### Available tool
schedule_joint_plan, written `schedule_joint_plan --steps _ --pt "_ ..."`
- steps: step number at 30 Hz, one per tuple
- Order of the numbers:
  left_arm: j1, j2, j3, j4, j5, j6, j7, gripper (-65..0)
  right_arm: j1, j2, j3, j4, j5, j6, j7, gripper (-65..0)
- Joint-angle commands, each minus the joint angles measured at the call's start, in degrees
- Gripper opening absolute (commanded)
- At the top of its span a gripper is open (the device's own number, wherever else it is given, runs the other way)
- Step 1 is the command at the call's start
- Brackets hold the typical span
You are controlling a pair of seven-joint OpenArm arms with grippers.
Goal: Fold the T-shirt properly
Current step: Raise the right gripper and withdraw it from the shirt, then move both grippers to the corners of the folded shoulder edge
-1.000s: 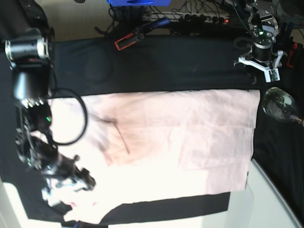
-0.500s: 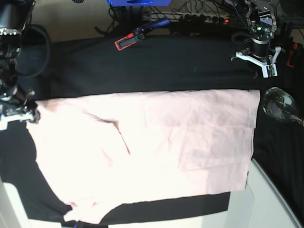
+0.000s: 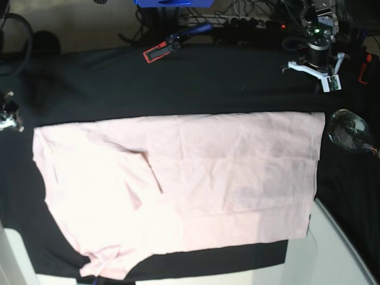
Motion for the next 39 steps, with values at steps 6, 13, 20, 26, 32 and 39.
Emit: schedule_joint_plan --steps 6,13,20,26,32,39 --pt "1.20 -0.09 0.21 4.01 -0.08 -0.19 -1.67 -65.0 -1.16 1.13 0.04 3.98 0.75 0.44 0.17 -58.3" --pt "0.67 -0.27 0.21 3.66 -0.08 -0.19 -1.67 -65.0 -1.52 1.22 -2.68 4.33 0.84 0.44 -5.11 -65.0" --pt "-0.12 -0.53 0.21 3.39 0.01 -0.19 -1.67 -65.0 -1.08 -1.94 -2.33 4.33 0.75 0.44 -4.58 -65.0" --pt "-2.05 -2.56 0.21 3.92 0.01 -0.28 -1.31 -65.0 2.53 -2.82 -2.59 4.07 0.66 0.44 -4.49 -65.0" --pt "-5.31 -5.19 0.21 4.01 0.01 -0.28 -1.23 -65.0 12.90 -2.47 -2.68 4.07 0.57 0.09 -9.59 -65.0" --pt "-6.45 -5.28 0.21 3.83 0.01 -0.28 -1.23 -65.0 14.57 -8.01 -2.16 1.78 0.75 0.09 -11.53 -65.0"
